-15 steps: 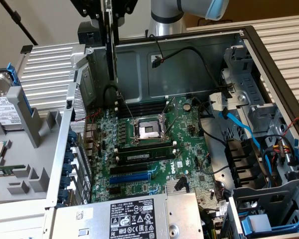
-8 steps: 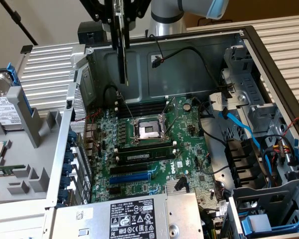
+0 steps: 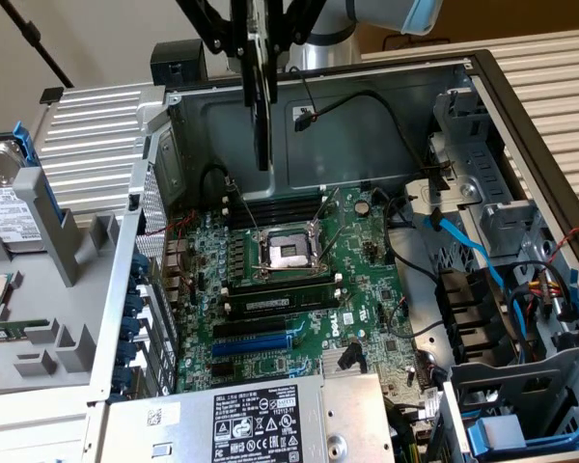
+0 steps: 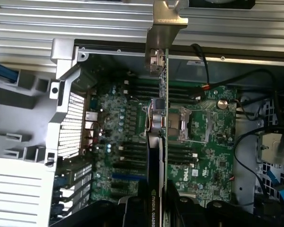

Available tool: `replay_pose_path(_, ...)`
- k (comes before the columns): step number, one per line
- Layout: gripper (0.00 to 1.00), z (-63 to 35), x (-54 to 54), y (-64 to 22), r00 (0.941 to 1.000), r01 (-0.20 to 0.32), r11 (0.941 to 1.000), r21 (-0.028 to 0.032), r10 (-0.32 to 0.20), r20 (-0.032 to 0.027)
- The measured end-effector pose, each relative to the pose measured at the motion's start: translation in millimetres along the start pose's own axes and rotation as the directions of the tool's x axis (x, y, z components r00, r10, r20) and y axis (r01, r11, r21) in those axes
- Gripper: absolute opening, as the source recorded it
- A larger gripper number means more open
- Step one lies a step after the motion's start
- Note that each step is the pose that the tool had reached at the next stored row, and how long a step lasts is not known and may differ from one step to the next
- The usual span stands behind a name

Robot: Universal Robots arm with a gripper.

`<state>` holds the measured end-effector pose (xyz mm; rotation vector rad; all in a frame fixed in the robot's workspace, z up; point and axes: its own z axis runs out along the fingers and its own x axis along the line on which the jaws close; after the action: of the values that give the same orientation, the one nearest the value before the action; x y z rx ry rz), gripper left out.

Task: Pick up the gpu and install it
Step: 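Pick up the gpu and move the gpu toward the slot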

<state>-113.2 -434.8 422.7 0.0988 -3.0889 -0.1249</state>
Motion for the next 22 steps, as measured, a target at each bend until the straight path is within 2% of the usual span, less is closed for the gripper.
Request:
replay_pose_path(6,0.27,6.9,-3.8,-0.9,0.9999,-0.002,1.0000,0.0013,0.002,0.0110)
replay_pose_path(7,0.27,7.5,-4.4,-0.9,0.9999,-0.002,1.0000,0.0038,0.002,0.0138)
replay_pose_path(10,0.27,8.6,-6.2,-1.2,0.9997,-0.003,0.9998,0.0175,0.002,0.0258)
replay_pose_path(12,0.27,9.7,-6.6,-1.3,0.9995,-0.004,0.9997,0.0255,0.003,0.0312)
replay_pose_path(16,0.27,13.7,-7.0,-1.6,0.9994,-0.005,0.9994,0.0337,0.003,0.0349)
replay_pose_path(22,0.27,23.9,-8.4,-2.4,0.9993,-0.006,0.9994,0.0341,0.004,0.0370)
